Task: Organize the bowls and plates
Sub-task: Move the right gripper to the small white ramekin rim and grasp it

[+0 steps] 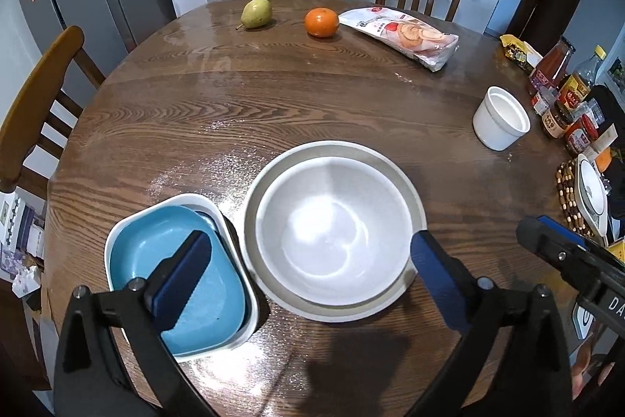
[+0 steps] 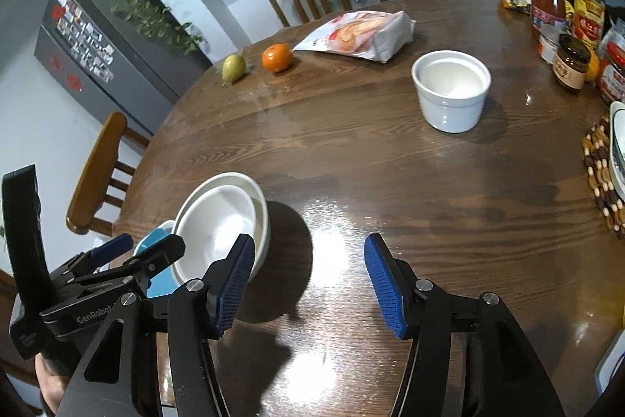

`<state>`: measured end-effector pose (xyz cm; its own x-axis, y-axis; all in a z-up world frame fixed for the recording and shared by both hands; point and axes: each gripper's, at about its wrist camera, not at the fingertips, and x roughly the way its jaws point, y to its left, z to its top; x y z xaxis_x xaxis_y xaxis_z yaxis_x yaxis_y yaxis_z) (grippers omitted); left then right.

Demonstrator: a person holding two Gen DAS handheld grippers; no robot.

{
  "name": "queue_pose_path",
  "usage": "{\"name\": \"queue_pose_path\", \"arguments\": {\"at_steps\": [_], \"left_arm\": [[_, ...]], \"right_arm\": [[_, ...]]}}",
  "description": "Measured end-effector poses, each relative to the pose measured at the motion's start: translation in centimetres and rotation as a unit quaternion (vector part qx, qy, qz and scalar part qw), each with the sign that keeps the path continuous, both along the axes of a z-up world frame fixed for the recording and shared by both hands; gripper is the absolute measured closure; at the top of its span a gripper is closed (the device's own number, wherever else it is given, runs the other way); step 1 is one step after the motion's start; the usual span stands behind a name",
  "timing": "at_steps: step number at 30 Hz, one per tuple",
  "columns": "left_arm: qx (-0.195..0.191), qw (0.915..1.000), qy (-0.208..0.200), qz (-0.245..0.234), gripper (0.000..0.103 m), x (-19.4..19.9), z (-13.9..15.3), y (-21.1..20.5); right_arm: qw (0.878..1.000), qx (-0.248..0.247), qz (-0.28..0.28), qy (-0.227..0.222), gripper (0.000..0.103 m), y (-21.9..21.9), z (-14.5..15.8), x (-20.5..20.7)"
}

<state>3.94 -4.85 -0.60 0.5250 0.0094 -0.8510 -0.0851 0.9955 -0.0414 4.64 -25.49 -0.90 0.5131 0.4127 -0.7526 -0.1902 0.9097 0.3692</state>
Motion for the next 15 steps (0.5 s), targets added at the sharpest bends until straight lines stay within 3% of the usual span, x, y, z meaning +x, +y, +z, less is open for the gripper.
{"name": "queue_pose_path", "arguments": {"at_steps": [8, 15], "left_arm": [[-0.006, 0.9998, -0.004, -0.019, 0.001, 0.7, 0.2, -2.5], [-0.004, 0.9966, -0.027, -0.078, 0.001, 3.3, 1.8, -8.2]], "right_arm": [[1.000, -0.012, -0.025, -0.002, 0.044, -2.8, -0.5, 0.1], [0.996, -0.024, -0.080, -0.019, 0.044, -8.2, 0.9, 0.5]]}}
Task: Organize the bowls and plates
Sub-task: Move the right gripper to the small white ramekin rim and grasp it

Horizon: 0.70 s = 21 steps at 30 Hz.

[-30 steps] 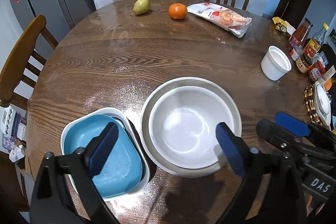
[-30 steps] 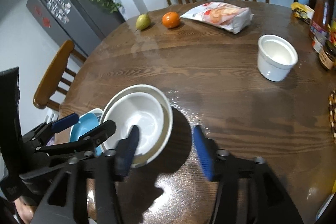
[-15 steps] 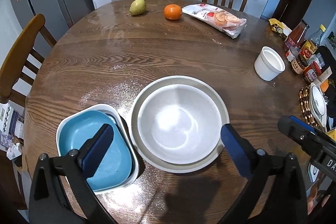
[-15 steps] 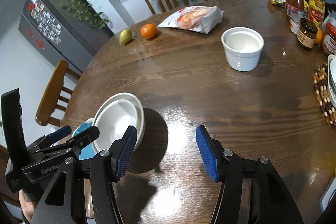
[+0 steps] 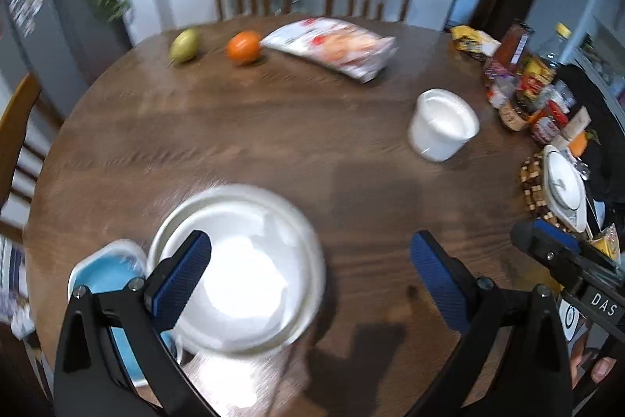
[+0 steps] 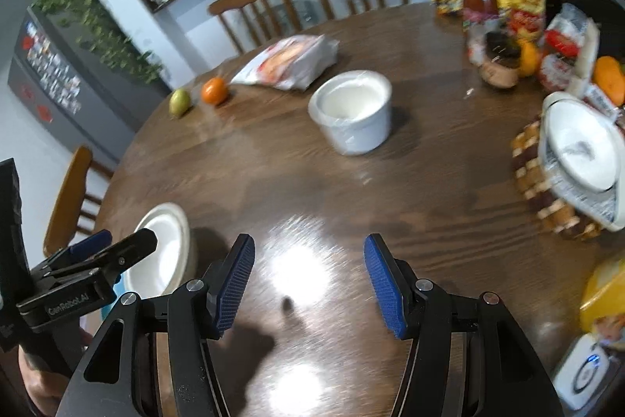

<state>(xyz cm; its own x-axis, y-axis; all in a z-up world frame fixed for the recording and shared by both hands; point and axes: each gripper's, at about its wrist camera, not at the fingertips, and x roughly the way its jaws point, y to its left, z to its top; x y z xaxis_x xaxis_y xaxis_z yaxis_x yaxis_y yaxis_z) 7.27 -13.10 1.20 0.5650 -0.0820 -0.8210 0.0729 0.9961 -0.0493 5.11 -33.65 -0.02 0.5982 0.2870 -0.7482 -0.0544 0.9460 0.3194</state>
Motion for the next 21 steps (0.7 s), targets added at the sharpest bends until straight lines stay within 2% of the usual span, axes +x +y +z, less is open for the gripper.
{"name": "queue_pose_path", "arguments": {"at_steps": [4, 7, 10, 13, 21], "left_arm": [[0.011, 0.9996, -0.007, -0.027, 0.001, 2.8, 0.7, -3.4], [0.020, 0.9990, 0.010, -0.038, 0.001, 5.6, 0.1, -5.3], [0.031, 0.9987, 0.019, -0.035, 0.001, 8.1, -0.7, -6.5], [0.025, 0.9987, 0.029, -0.033, 0.001, 10.0, -1.4, -7.4], [0.028, 0.9987, 0.025, -0.034, 0.006, 13.2, -3.0, -9.7]], "right_arm": [[0.999, -0.019, -0.029, -0.018, 0.044, -2.3, 1.7, 1.6], [0.999, -0.029, -0.041, -0.021, 0.044, -3.6, 2.2, 3.1], [0.998, -0.031, -0.047, -0.009, 0.044, -4.6, 1.9, 5.2], [0.999, -0.014, -0.048, 0.003, 0.044, -5.5, 1.4, 6.9], [0.999, -0.011, -0.029, 0.019, 0.044, -5.6, 0.4, 11.5]]}}
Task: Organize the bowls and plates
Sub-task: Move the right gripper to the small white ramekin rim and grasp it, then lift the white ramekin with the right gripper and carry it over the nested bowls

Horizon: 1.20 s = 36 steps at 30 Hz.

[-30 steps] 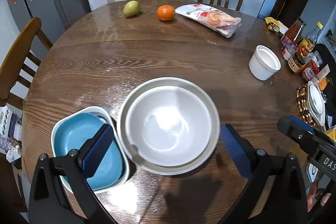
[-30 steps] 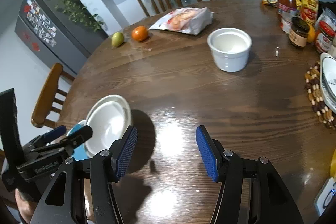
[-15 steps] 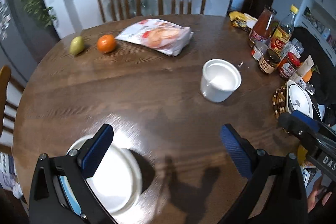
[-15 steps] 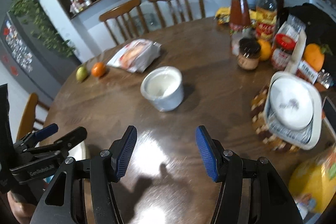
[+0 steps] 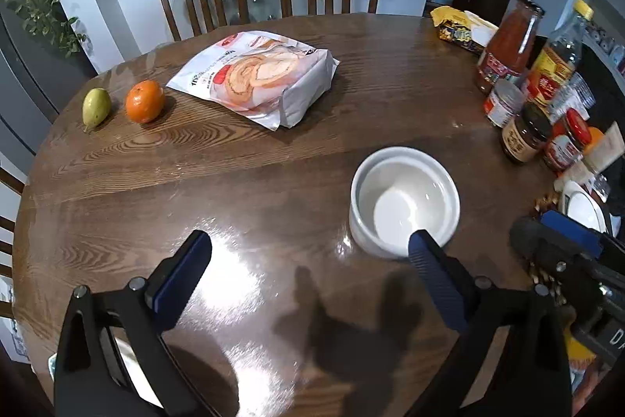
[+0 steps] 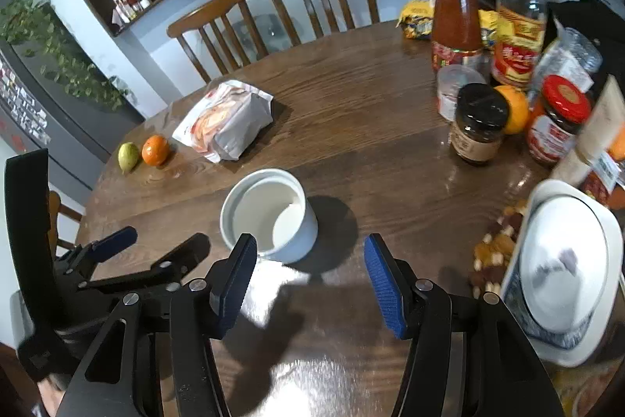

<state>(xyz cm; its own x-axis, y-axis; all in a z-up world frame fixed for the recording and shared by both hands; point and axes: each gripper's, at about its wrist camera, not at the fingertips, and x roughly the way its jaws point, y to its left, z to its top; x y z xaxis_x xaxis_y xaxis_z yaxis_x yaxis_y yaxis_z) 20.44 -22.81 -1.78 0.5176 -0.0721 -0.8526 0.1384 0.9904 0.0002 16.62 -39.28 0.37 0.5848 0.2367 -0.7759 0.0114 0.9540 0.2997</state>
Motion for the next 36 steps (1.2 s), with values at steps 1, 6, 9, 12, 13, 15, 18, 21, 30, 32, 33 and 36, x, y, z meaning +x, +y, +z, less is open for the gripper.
{"name": "queue_pose_path", "arguments": {"at_steps": [1, 6, 9, 12, 13, 15, 18, 21, 30, 32, 33, 36], "left_arm": [[-0.003, 1.0000, 0.002, 0.002, 0.007, 0.4, -0.2, -0.1], [-0.008, 0.9996, 0.023, 0.013, 0.017, 1.8, -1.7, -0.3], [-0.004, 0.9994, 0.032, 0.015, 0.017, 2.4, -2.5, -0.5], [0.001, 0.9992, 0.039, 0.012, 0.021, 3.0, -3.2, -1.0], [0.001, 0.9991, 0.041, 0.011, 0.023, 3.1, -3.4, -1.0], [0.000, 0.9989, 0.046, 0.011, 0.030, 3.6, -3.8, -1.2], [-0.006, 0.9984, 0.055, 0.010, 0.033, 4.1, -4.5, -1.4], [-0.018, 0.9976, 0.066, 0.002, 0.048, 4.4, -5.2, -1.9], [-0.042, 0.9945, 0.095, -0.015, 0.078, 4.4, -6.3, -2.7], [-0.039, 0.9946, 0.094, -0.021, 0.087, 4.3, -6.3, -2.9], [-0.033, 0.9950, 0.092, -0.022, 0.088, 4.2, -6.3, -3.1], [-0.019, 0.9960, 0.083, -0.027, 0.088, 3.6, -6.1, -3.2]], "right_arm": [[1.000, 0.000, 0.002, 0.003, 0.044, 0.0, -0.3, 0.5], [1.000, 0.005, 0.010, 0.023, 0.046, 0.2, -2.0, 3.1], [0.999, 0.016, 0.016, 0.037, 0.048, 0.3, -3.1, 4.5], [0.998, 0.022, 0.021, 0.051, 0.052, 0.5, -4.2, 5.6], [0.998, 0.028, 0.023, 0.057, 0.055, 0.5, -4.6, 6.0], [0.997, 0.036, 0.026, 0.067, 0.057, 0.5, -5.4, 6.6], [0.996, 0.043, 0.028, 0.075, 0.065, 0.5, -6.1, 7.2], [0.994, 0.057, 0.036, 0.084, 0.074, 0.5, -6.8, 7.6], [0.995, 0.035, 0.060, 0.066, 0.088, 2.0, -6.4, 7.2], [0.996, 0.036, 0.059, 0.064, 0.088, 2.0, -6.4, 7.1], [0.996, 0.036, 0.060, 0.063, 0.088, 2.1, -6.4, 7.0], [0.996, 0.024, 0.061, 0.054, 0.088, 2.4, -6.2, 6.4]]}}
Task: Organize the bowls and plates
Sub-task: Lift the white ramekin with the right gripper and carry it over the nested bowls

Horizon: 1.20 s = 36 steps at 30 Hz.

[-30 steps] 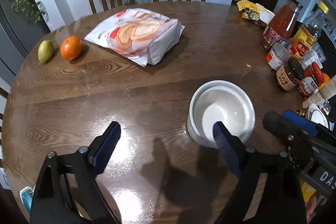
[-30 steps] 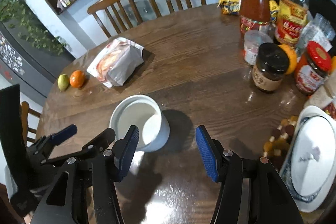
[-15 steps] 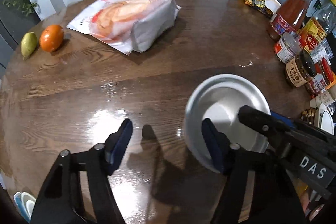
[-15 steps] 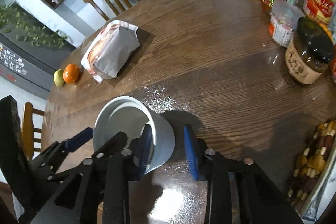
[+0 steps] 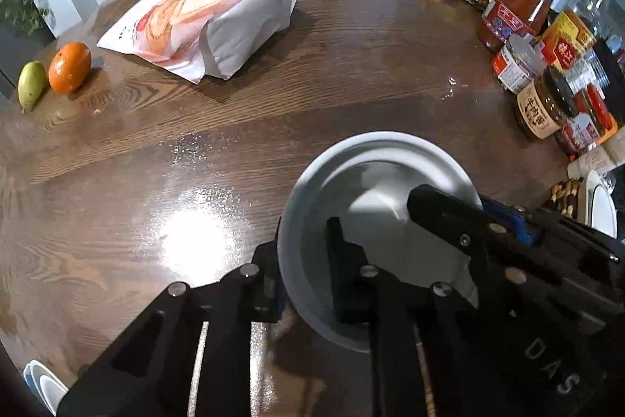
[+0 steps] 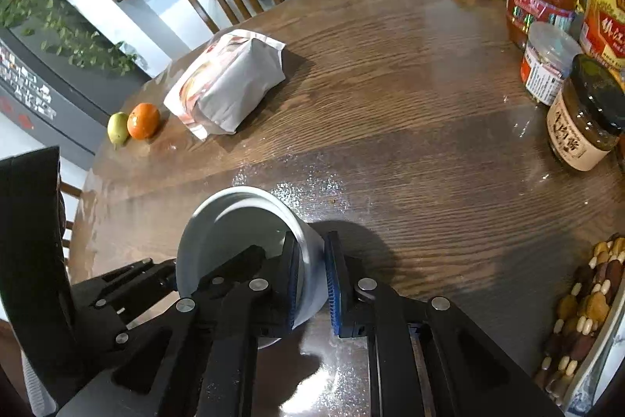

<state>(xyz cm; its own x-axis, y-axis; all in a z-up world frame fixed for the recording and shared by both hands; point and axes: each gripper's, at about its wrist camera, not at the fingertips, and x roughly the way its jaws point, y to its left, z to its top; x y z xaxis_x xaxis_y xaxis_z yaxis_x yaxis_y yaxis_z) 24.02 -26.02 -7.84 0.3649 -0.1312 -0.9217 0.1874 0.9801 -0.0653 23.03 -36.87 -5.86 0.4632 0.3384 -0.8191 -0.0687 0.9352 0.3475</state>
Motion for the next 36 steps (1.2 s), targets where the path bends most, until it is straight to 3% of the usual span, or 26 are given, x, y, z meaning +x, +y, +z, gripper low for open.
{"name": "queue_pose_path", "arguments": {"at_steps": [17, 36], "left_arm": [[0.018, 0.9972, -0.072, -0.003, 0.088, -6.7, 4.5, 2.6], [0.025, 0.9915, -0.120, 0.043, 0.088, -14.5, 7.6, 7.5]], "right_arm": [[0.998, 0.028, 0.005, -0.059, 0.088, 1.8, 3.5, -7.0], [0.994, 0.040, 0.053, -0.091, 0.088, 6.8, 6.4, -13.9]]}}
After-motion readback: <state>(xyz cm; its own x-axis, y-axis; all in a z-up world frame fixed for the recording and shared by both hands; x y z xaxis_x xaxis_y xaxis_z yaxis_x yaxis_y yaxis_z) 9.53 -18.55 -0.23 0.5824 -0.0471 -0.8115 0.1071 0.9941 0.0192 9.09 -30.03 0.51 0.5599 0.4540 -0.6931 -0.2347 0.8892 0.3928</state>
